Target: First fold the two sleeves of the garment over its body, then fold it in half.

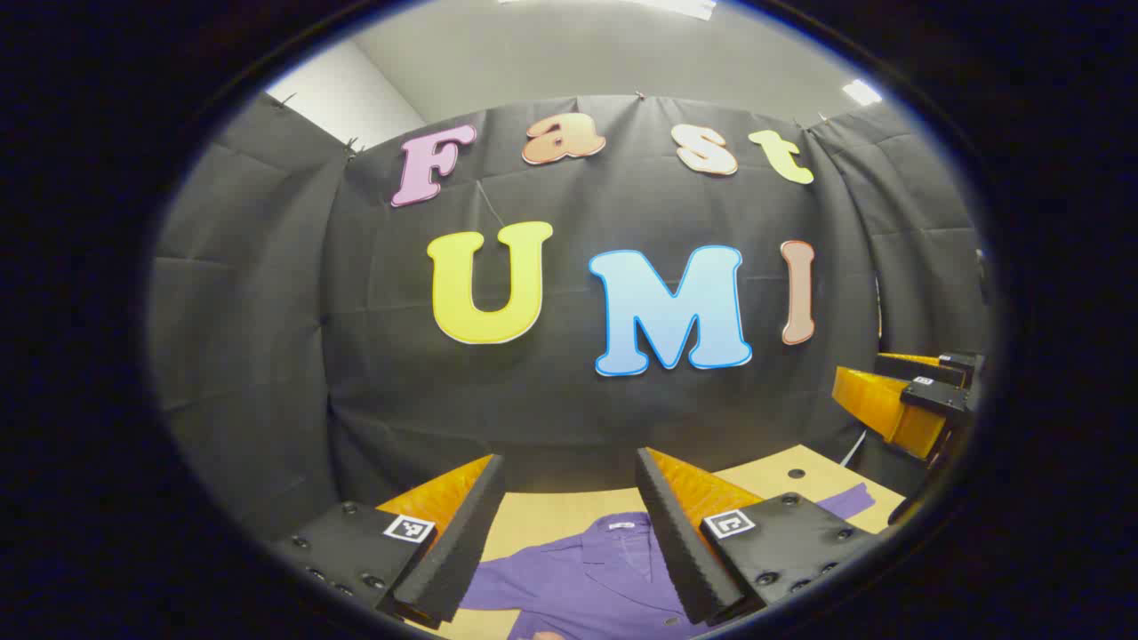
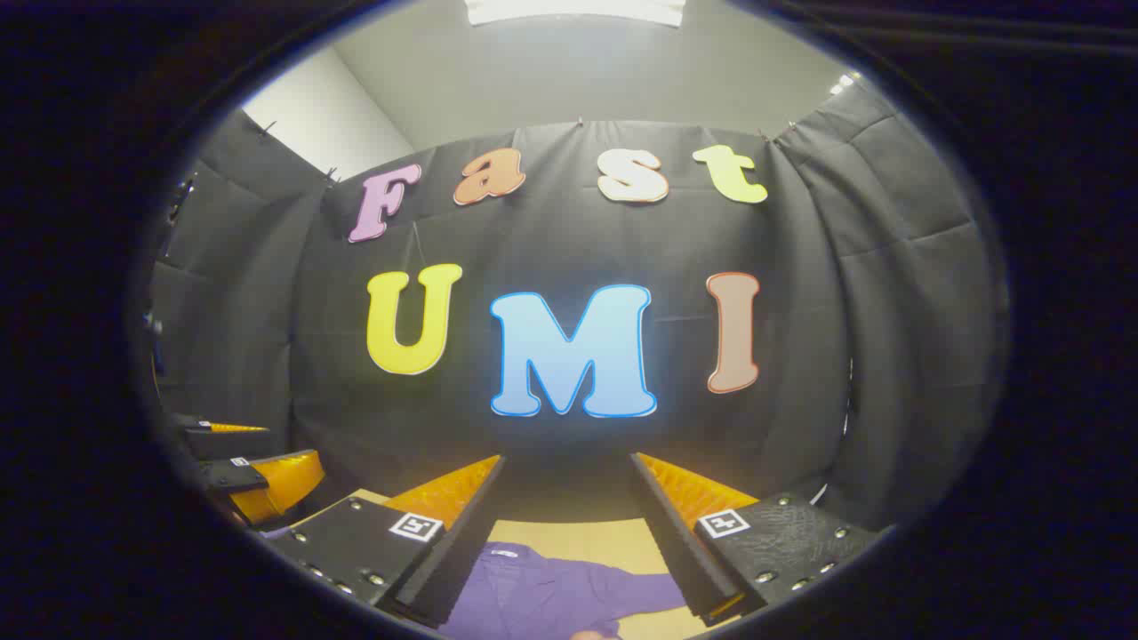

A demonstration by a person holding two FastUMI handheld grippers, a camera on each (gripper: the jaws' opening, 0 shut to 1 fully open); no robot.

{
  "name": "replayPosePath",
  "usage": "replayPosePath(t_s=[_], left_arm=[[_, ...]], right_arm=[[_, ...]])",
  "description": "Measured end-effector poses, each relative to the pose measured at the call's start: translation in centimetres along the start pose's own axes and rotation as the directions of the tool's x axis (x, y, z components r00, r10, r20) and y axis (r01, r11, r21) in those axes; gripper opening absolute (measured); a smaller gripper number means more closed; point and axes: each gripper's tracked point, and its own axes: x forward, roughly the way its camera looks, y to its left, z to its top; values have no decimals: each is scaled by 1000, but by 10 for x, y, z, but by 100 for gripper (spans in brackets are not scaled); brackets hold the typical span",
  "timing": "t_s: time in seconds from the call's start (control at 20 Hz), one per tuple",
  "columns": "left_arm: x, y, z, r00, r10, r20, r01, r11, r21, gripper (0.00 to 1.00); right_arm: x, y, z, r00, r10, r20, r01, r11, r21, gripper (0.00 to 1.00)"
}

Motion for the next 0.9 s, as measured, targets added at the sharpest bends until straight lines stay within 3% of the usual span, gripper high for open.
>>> replayPosePath(t_s=[0.9], left_arm=[[45,-9,-1,1000,-18,15,18,999,28,94]], right_arm=[[26,-19,-25,998,-23,-54,22,999,-25,89]])
